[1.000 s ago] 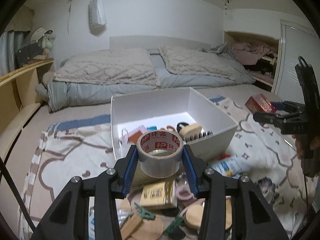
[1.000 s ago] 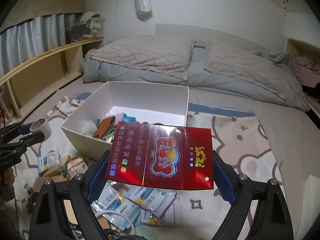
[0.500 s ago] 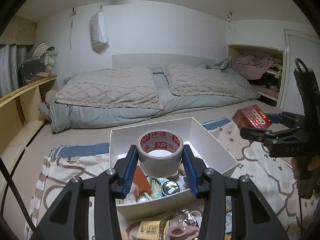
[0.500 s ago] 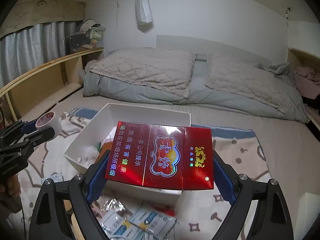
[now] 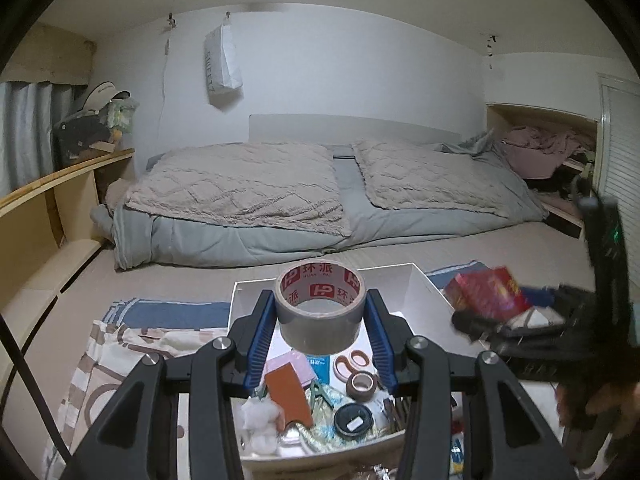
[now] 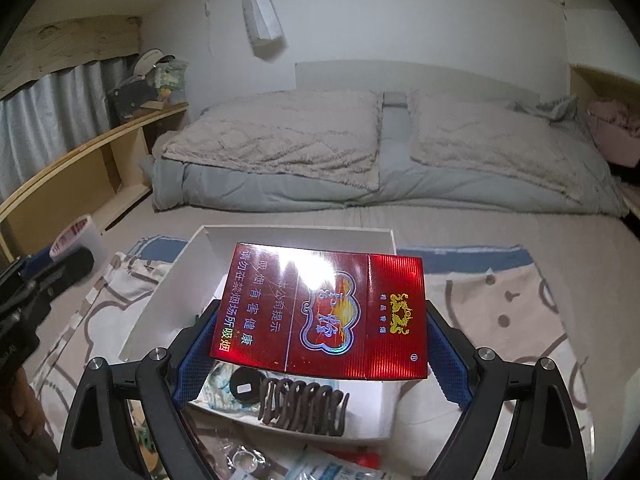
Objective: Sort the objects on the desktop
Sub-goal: 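Lift the cigarette box and tape roll and carry both over the white box, then open the right gripper to drop the red cigarette box into the box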
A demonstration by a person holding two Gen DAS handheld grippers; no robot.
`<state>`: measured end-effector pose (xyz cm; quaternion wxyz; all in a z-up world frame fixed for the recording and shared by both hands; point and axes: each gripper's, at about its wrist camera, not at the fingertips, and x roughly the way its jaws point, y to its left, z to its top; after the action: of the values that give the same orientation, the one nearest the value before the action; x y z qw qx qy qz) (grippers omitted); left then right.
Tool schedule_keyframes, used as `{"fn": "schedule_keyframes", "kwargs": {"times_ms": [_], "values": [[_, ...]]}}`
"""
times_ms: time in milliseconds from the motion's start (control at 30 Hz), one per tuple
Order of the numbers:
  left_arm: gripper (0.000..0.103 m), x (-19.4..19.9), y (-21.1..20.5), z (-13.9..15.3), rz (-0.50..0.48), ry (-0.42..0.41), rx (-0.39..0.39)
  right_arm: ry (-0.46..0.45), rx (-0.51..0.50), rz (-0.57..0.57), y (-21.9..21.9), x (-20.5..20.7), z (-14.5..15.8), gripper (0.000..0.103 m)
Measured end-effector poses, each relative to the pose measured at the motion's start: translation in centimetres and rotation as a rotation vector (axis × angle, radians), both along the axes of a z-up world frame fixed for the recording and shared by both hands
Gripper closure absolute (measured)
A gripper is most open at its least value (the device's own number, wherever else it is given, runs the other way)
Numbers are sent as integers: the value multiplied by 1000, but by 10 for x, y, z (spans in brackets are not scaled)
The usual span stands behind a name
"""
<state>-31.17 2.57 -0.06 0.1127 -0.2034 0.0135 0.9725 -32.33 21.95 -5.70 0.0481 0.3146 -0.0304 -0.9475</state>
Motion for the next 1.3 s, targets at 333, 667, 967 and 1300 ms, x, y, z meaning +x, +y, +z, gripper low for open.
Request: {"fn": "schedule_keyframes", "kwargs": {"times_ms": [333,667,967,1300], "values": [[59,-39,0,-31,46,-73,34,-118,36,-28,-6,-38,-42,11],[59,-60,-3,-42,48,-81,24,-125,65,8,-20,-60,-46,11],[58,-73,-2,-43,5,-70,7,-237,141,34,-36,-101,-56,11],[58,-83,-14,-48,12,-99,36,-381,84,15,-29,-156,-78,11]]}}
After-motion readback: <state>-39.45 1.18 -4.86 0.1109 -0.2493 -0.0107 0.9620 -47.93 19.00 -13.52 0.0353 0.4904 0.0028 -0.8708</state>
